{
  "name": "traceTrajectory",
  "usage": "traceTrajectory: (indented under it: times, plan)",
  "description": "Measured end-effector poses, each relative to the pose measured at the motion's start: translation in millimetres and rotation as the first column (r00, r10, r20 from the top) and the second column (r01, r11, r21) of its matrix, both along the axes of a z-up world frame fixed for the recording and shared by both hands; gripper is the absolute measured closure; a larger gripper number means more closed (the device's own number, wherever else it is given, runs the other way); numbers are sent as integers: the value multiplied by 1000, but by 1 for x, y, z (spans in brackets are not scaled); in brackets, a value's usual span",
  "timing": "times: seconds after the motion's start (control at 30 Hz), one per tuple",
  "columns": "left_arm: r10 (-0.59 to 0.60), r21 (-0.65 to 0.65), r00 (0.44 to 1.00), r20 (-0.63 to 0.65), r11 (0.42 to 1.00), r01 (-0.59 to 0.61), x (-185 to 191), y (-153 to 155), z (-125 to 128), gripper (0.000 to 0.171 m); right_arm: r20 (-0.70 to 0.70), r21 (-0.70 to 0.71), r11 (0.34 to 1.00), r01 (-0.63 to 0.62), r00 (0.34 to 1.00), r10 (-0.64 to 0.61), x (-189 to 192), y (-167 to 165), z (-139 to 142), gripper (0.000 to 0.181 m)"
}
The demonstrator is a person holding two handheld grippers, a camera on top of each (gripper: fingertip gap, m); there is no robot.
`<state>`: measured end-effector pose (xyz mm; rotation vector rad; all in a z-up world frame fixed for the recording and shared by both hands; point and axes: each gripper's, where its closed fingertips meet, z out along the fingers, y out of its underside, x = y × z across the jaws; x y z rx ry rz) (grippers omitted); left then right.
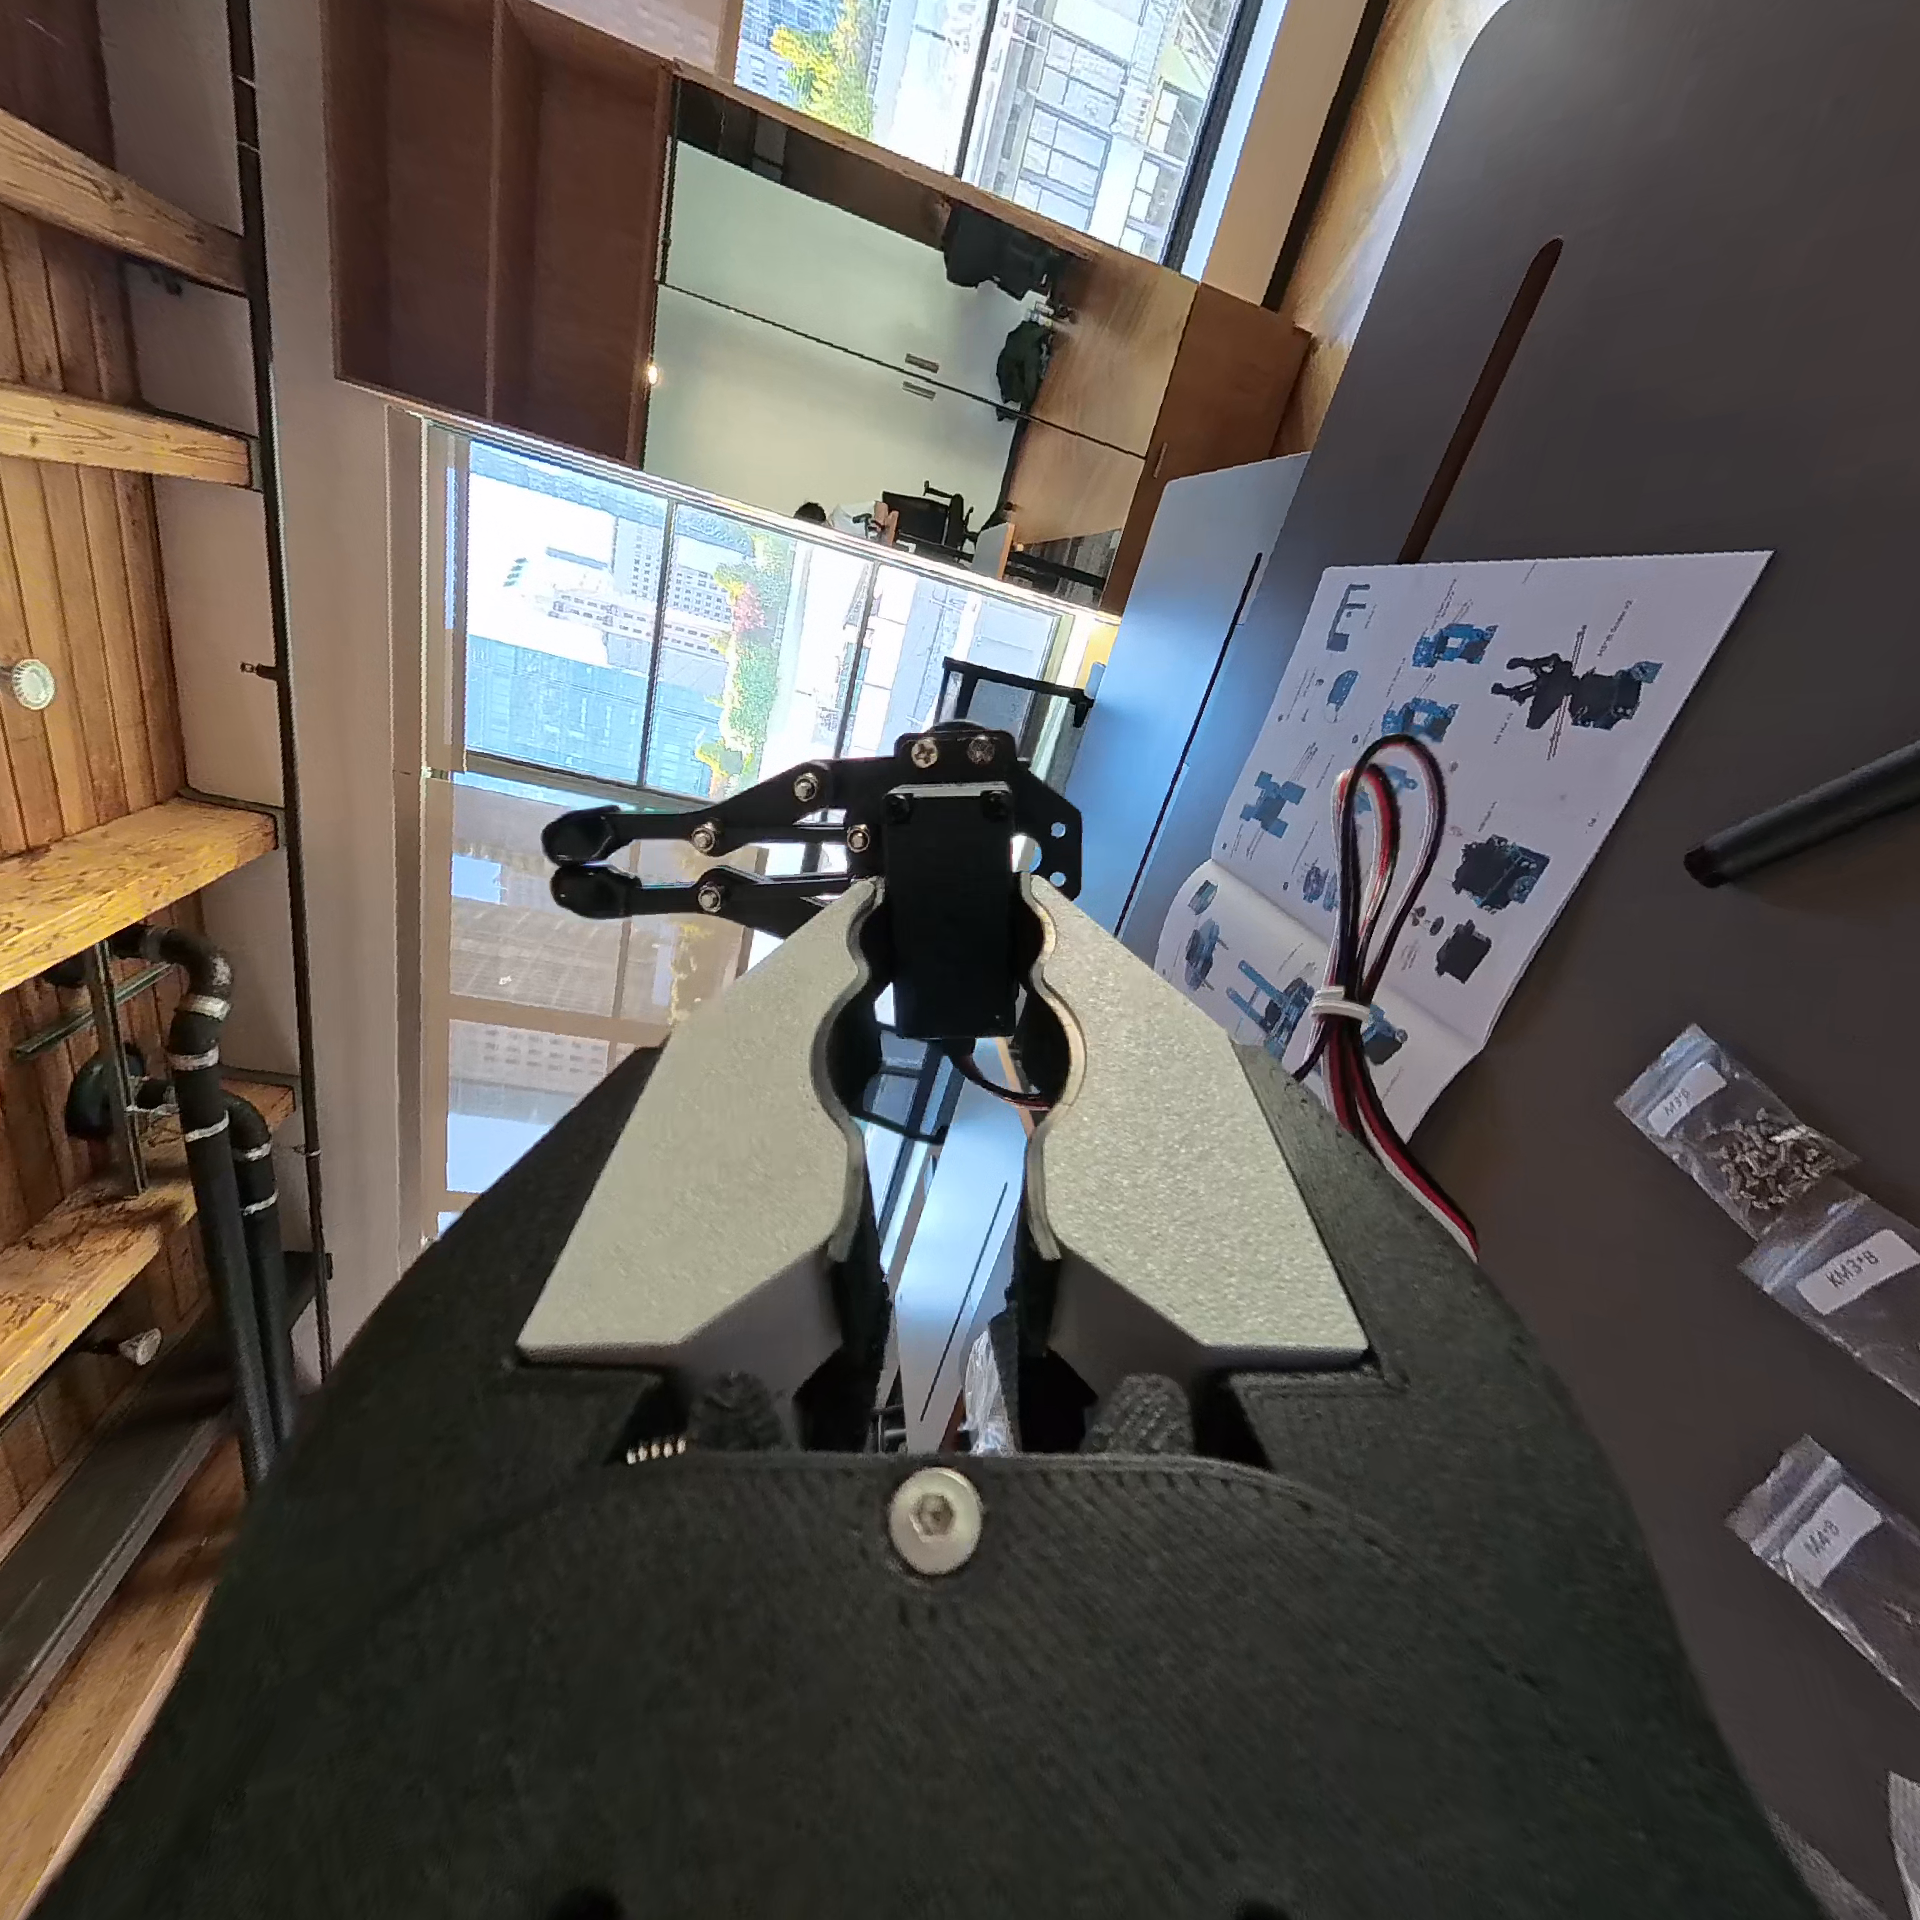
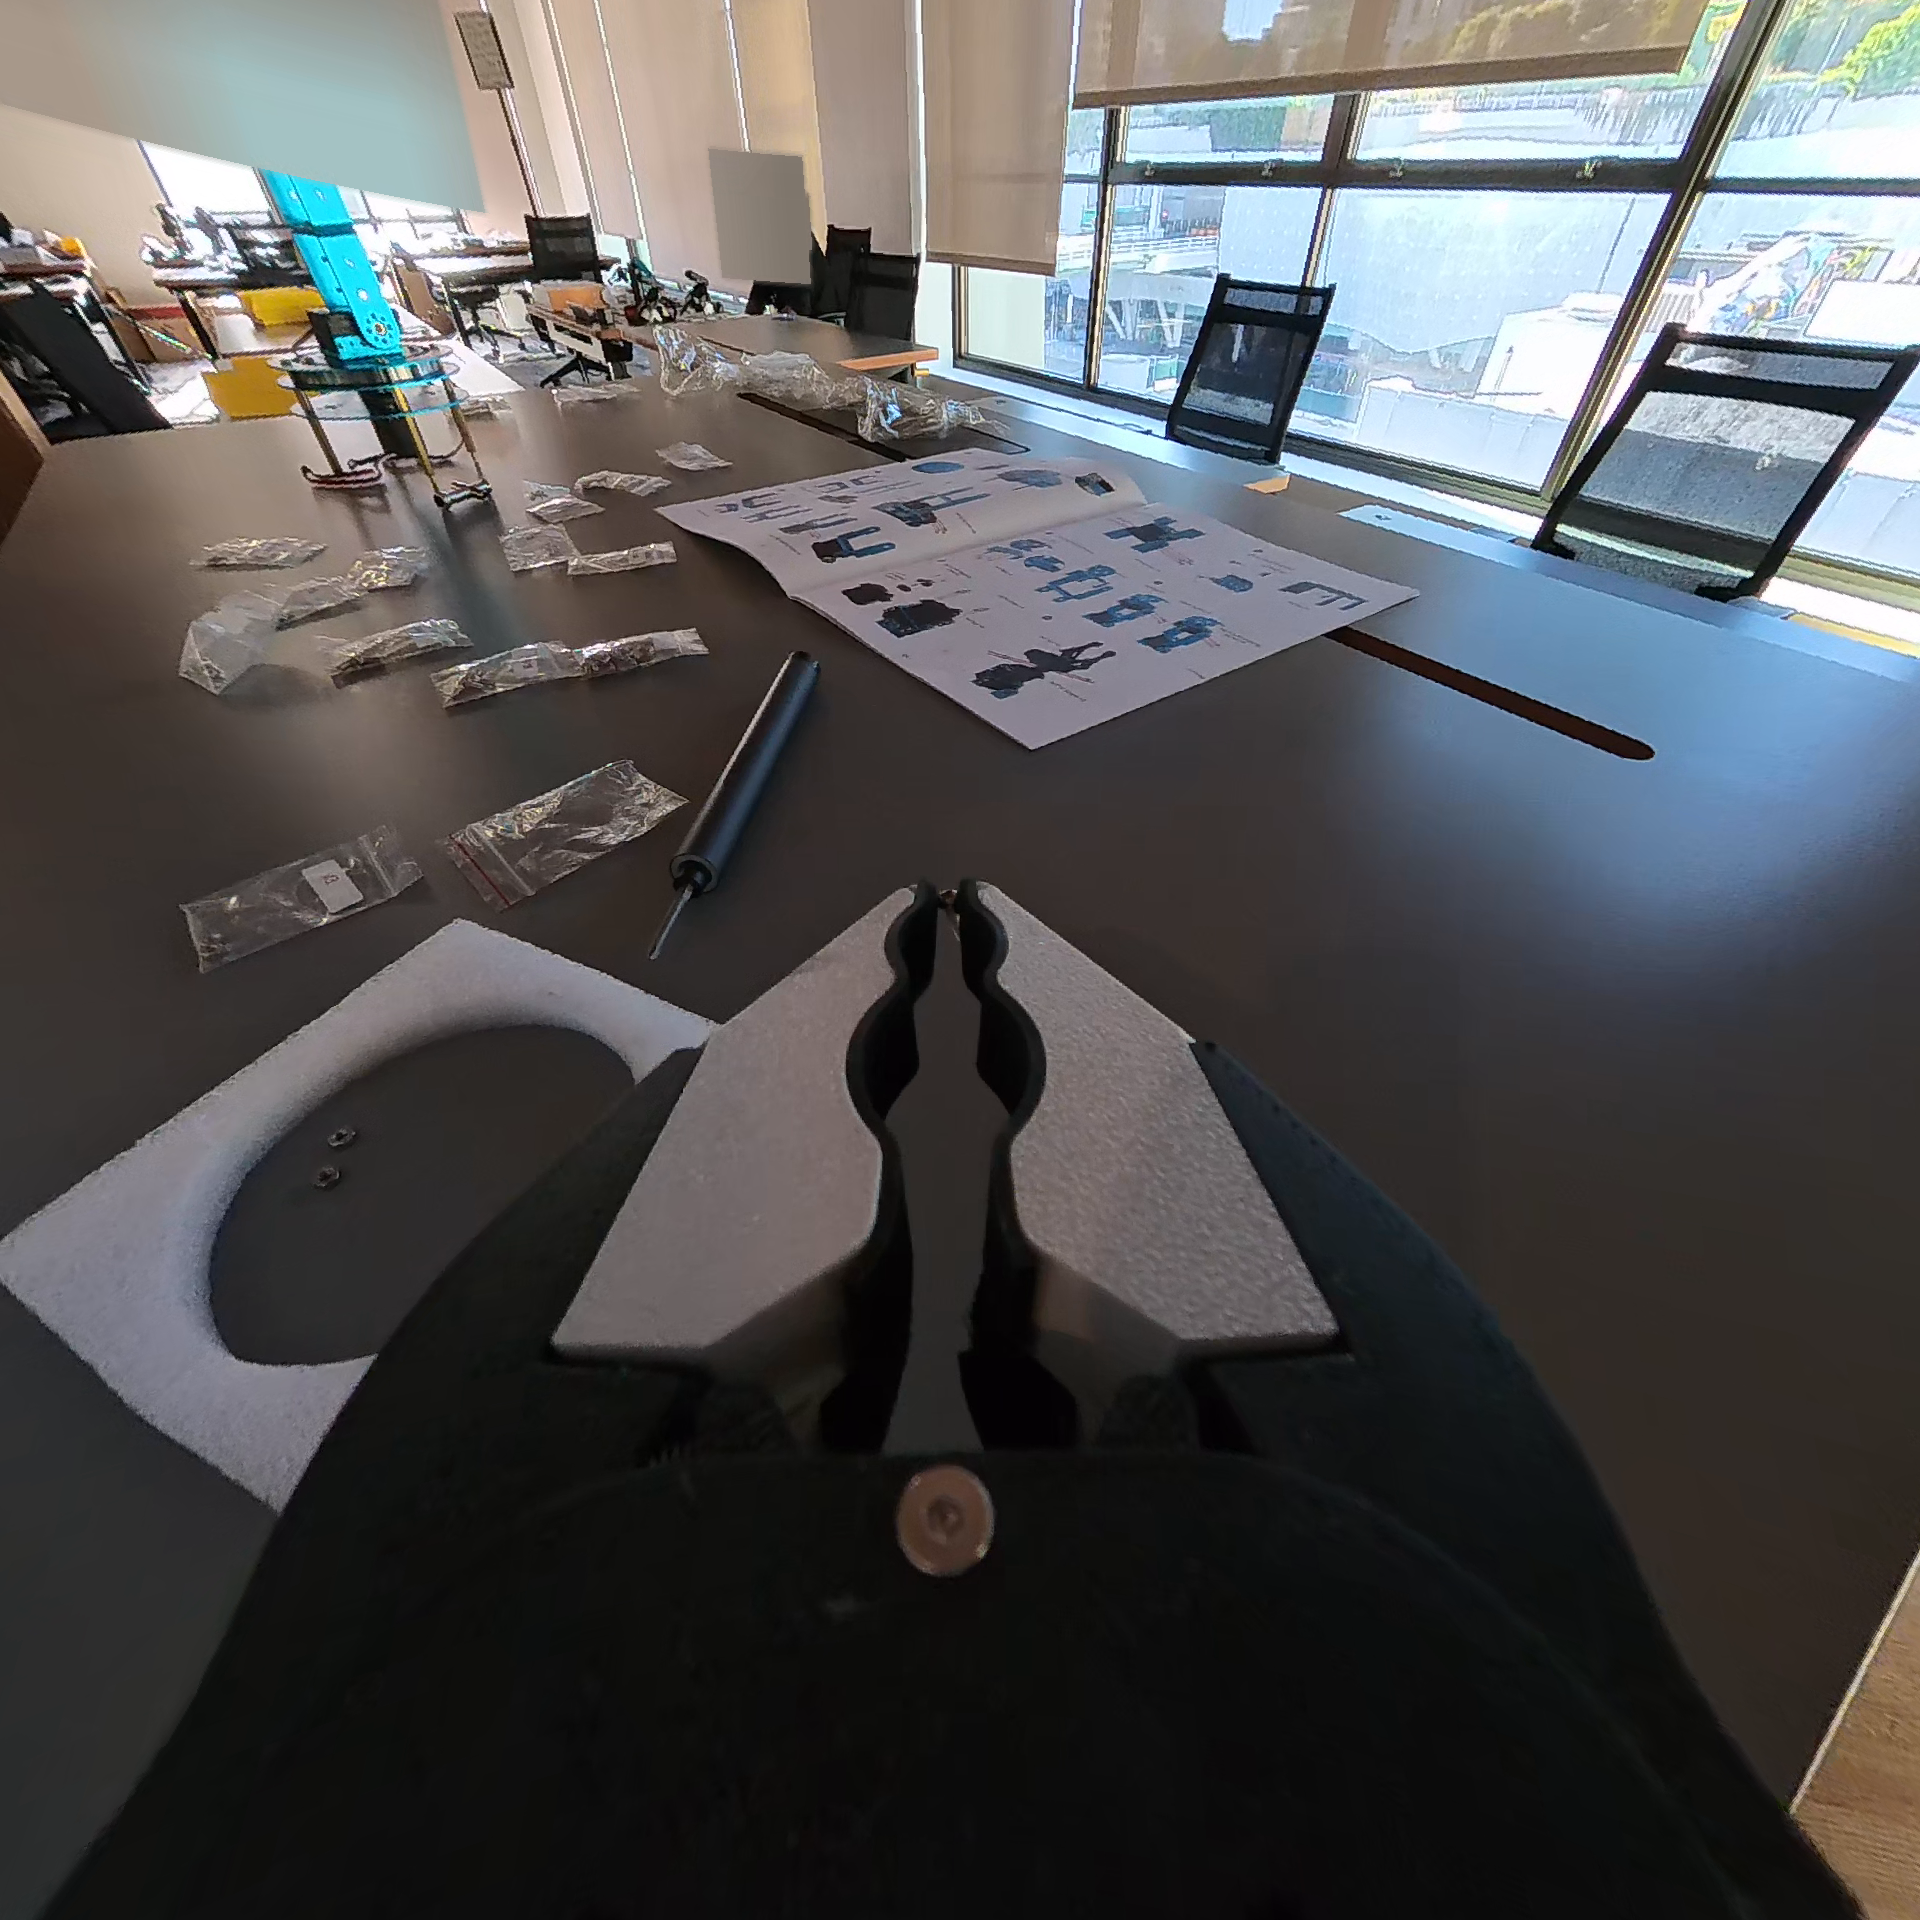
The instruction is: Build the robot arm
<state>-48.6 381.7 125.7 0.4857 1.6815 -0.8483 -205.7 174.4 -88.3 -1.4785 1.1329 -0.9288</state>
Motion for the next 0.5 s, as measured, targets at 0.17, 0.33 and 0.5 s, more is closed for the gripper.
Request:
traceTrajectory:
  times: [0.17,0.33,0.5]
  plan:
    - [33,-33,999,-6,999,-33,-6,28,10,151,-3,-34,999,0,1000,0,0,3,-2,178]
    - [91,-71,996,1,993,-91,-7,78,26,150,17,-34,999,22,1000,-22,0,0,2,178]
    - [147,-111,989,13,983,-144,1,141,40,151,54,80,991,106,992,-110,-2,-16,15,178]
